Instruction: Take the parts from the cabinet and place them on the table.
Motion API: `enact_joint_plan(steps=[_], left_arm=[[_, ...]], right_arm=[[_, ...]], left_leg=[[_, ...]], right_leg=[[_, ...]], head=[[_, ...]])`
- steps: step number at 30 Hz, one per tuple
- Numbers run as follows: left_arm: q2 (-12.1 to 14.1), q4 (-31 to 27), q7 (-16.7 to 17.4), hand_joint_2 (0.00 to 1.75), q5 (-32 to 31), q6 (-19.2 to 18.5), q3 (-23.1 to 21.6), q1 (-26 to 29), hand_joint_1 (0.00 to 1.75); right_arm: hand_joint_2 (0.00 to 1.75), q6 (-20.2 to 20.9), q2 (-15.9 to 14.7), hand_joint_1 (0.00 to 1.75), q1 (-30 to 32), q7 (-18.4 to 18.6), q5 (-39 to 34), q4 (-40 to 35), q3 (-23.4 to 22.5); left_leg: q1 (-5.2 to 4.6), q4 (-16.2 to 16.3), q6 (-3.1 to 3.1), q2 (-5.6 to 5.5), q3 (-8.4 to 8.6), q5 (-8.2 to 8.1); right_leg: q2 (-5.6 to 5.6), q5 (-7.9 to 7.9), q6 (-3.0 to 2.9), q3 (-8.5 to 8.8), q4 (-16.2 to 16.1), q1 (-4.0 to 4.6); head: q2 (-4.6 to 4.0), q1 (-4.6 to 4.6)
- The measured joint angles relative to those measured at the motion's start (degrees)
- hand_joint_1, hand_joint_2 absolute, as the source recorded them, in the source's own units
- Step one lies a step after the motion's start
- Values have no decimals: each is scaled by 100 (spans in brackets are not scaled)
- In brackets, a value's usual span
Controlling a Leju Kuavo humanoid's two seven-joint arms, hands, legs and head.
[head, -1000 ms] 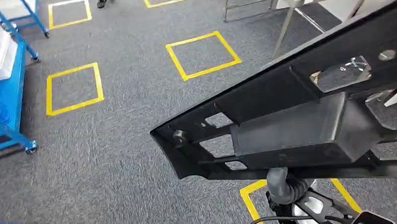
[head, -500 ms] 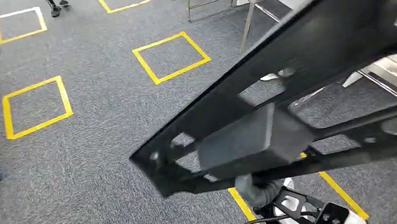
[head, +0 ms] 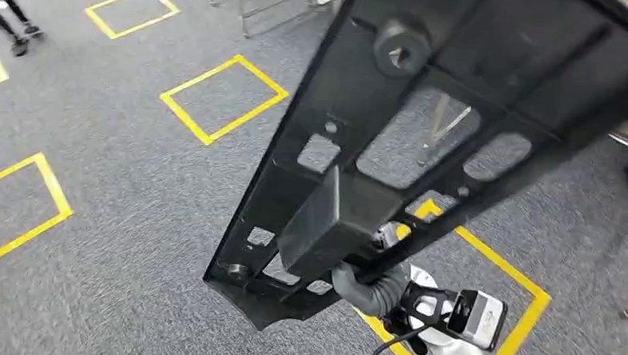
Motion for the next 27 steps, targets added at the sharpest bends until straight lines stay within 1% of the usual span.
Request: enact_joint_plan(steps=[1, 2, 3, 4, 5, 6, 7, 8, 9, 10, 11, 12, 16, 18, 19, 20, 21, 22, 23, 24, 25, 26, 27], left_arm=[[-4, 0, -9, 0, 4, 0, 4, 5, 0], [-4, 0, -11, 0, 4, 0, 7, 26, 0], [-4, 0, -20, 0, 4, 11, 20, 57, 0], [-2, 0, -20, 0, 4, 35, 39, 82, 0], [-2, 0, -17, 0, 20, 68, 57, 94, 0], [-4, 0, -9, 0, 46, 90, 74, 92, 0], [-4, 0, -2, 0, 48, 105, 90, 89, 0], [-4, 0, 4, 0, 48, 109, 98, 90, 0], [-4, 0, 11, 0, 48, 120, 107, 96, 0], [-7, 0, 11, 0, 50, 129, 114, 99, 0], [-9, 0, 29, 0, 48, 142, 122, 103, 0], [-15, 0, 37, 0, 46, 155, 127, 103, 0], [-15, 0, 37, 0, 46, 155, 127, 103, 0], [-15, 2, 42, 0, 46, 157, 127, 102, 0], [-17, 2, 48, 0, 39, 160, 127, 98, 0], [-59, 2, 64, 0, 28, 166, 127, 87, 0], [-57, 2, 72, 0, 17, 171, 127, 80, 0], [-59, 2, 81, 0, 9, 175, 127, 85, 0], [-59, 2, 85, 0, 9, 173, 127, 105, 0], [-59, 2, 77, 0, 11, 153, 127, 98, 0], [-63, 2, 61, 0, 13, 140, 127, 92, 0], [-77, 2, 39, 0, 22, 129, 127, 84, 0], [-81, 2, 20, 0, 37, 125, 127, 77, 0]], right_arm=[[175, -6, -4, 175, -50, 4, -15, 37, 28], [175, -33, -7, 175, -89, 13, -50, 88, 55], [175, -85, -17, 175, -122, 18, -124, 153, 79], [175, -120, -28, 175, -127, 20, -208, 203, 92], [175, -140, -44, 175, -118, 20, -313, 247, 92], [175, -149, -63, 175, -115, 20, -406, 282, 92], [175, -149, -74, 175, -117, 17, -452, 306, 92], [175, -149, -79, 175, -118, 13, -483, 326, 92], [175, -149, -81, 175, -115, 7, -503, 345, 92], [175, -149, -85, 175, -133, 4, -509, 363, 94], [175, -151, -90, 175, -121, 2, -505, 371, 96], [175, -175, -98, 175, -99, 2, -492, 376, 96], [175, -175, -98, 175, -98, 2, -492, 376, 96], [175, -182, -101, 175, -93, 2, -485, 378, 96], [175, -186, -103, 175, -84, 2, -472, 378, 94], [175, -192, -116, 175, -58, 4, -441, 378, 92], [175, -192, -116, 175, -39, 4, -428, 376, 87], [175, -192, -125, 175, -31, 7, -400, 365, 94], [175, -192, -146, 175, 43, 15, -395, 374, 94], [175, -186, -157, 175, 53, 13, -376, 380, 94], [175, -173, -162, 175, 52, 11, -354, 380, 94], [175, -162, -168, 175, 49, -11, -339, 380, 94], [175, -151, -168, 175, 40, -24, -328, 380, 94]], left_leg=[[-1, 379, -9, -161, -182, -214], [4, 839, -21, -238, -414, -410], [4, 1293, -32, -278, -661, -550], [4, 1525, -38, -302, -810, -559], [4, 1487, -32, -321, -835, -434], [4, 1198, -18, -335, -744, -189], [7, 724, -5, -379, -557, 114], [21, 237, 7, -537, -355, 380], [35, 46, 43, -841, -254, 312], [46, -101, 51, -862, -215, 298], [10, -57, 69, -808, -233, 302], [-7, -51, 108, -756, -226, 292], [-8, -52, 111, -752, -226, 293], [-12, -53, 120, -733, -225, 297], [-10, -59, 132, -707, -220, 303], [68, -134, 197, -609, -193, 346], [43, -151, 209, -574, -177, 350], [17, -158, 279, -401, -172, 338], [6, -153, 280, -180, -165, 310], [5, -152, 272, -115, -154, 299], [4, -150, 258, -55, -133, 283], [2, -150, 242, 3, -102, 263], [-4, -151, 220, 50, -71, 244]], right_leg=[[45, -7, -18, -3, 1, -9], [110, -3, -36, -1, 1, -9], [190, -7, -45, -3, 4, -1], [269, -8, -46, -2, 14, 2], [347, -9, -45, 4, 20, 4], [423, -14, -38, 8, 30, 3], [501, -23, -24, 16, 47, 0], [564, -36, -5, 16, 69, -6], [622, -49, 27, -7, 84, -7], [689, -49, 53, -57, 137, 0], [739, -21, 103, -85, 119, -38], [807, -9, 144, -92, 96, -53], [810, -8, 146, -92, 96, -54], [829, -2, 156, -92, 91, -57], [856, 4, 172, -95, 79, -54], [835, -31, 199, -103, 120, -44], [669, -64, 212, -118, 171, -23], [167, -589, 287, -613, 1143, -36], [108, -717, 328, -987, 1843, -72], [92, -532, 327, -868, 1594, -80], [47, -278, 310, -614, 1112, -80], [-53, -35, 276, -297, 534, -69], [-313, 9, 220, -68, 96, -25]], head=[[0, 0], [0, 0], [0, 0], [0, 0], [0, 0], [0, 0], [0, 0], [0, 0], [-2, 0], [0, 0], [0, 2], [0, -2], [0, -2], [0, 0], [0, 0], [0, 0], [0, 0], [0, 0], [0, 0], [0, 0], [0, 0], [0, 0], [0, 0]])
